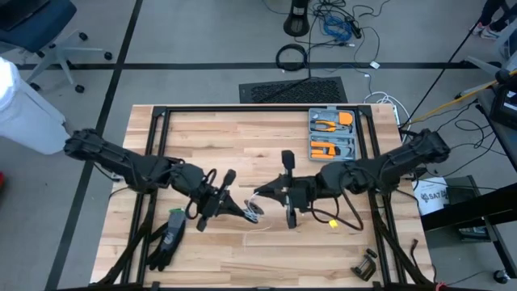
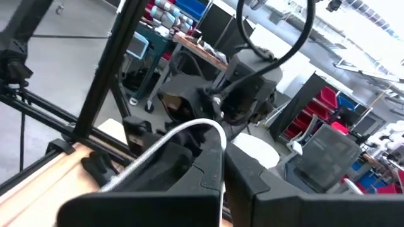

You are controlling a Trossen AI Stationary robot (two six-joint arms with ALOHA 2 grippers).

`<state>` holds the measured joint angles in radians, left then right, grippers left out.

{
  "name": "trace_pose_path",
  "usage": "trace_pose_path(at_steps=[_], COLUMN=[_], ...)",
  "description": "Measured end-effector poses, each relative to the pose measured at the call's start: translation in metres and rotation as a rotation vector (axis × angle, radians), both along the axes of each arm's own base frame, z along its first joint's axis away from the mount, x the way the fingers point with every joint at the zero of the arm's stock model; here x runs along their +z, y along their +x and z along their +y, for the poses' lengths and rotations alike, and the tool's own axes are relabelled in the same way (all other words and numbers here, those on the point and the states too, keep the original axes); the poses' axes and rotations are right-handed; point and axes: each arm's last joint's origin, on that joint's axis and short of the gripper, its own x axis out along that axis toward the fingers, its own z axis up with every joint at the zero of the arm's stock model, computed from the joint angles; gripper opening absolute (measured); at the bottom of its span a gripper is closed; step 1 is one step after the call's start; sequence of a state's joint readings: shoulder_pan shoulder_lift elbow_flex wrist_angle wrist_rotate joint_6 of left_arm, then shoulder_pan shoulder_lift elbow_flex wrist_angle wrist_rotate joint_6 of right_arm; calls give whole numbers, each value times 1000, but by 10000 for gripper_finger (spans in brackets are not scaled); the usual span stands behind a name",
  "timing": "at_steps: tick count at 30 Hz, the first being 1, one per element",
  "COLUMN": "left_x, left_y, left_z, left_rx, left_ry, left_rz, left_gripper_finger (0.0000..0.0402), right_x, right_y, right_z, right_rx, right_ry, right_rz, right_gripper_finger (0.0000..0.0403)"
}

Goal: Coil cords
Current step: Coil the white wire onto the spool

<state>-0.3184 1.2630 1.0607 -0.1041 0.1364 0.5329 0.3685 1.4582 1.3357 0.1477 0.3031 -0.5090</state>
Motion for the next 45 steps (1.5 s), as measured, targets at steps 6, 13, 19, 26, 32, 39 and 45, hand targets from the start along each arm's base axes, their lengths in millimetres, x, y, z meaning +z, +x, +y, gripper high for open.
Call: trace_pose_path(at_steps=[6, 13, 19, 26, 32, 39, 45], left_x=[-1, 3, 4, 8, 12, 18, 22], left_y=[7, 7, 7, 6, 3, 0, -6], left_z=[1, -1, -2, -6, -16, -22, -19], left_rx=[-47, -99, -147, -204, -254, -278, -216], left_ry=[-22, -43, -39, -40, -7, -1, 11], left_rz=[-28, -65, -86, -136, -207, -278, -260], left_gripper_finger=[1, 1, 1, 1, 1, 1, 1], right_x=[-9, -20, -28, -37, -44, -52, -63], right_y=[11, 22, 27, 31, 30, 27, 21], right_z=[-7, -15, -21, -28, -29, -29, -23], right_rx=[14, -19, -42, -46, -40, -52, -65], right_ry=[27, 53, 75, 123, 157, 191, 222], right_rz=[29, 80, 125, 191, 275, 357, 478], right_gripper_finger=[0, 0, 0, 0, 0, 0, 0])
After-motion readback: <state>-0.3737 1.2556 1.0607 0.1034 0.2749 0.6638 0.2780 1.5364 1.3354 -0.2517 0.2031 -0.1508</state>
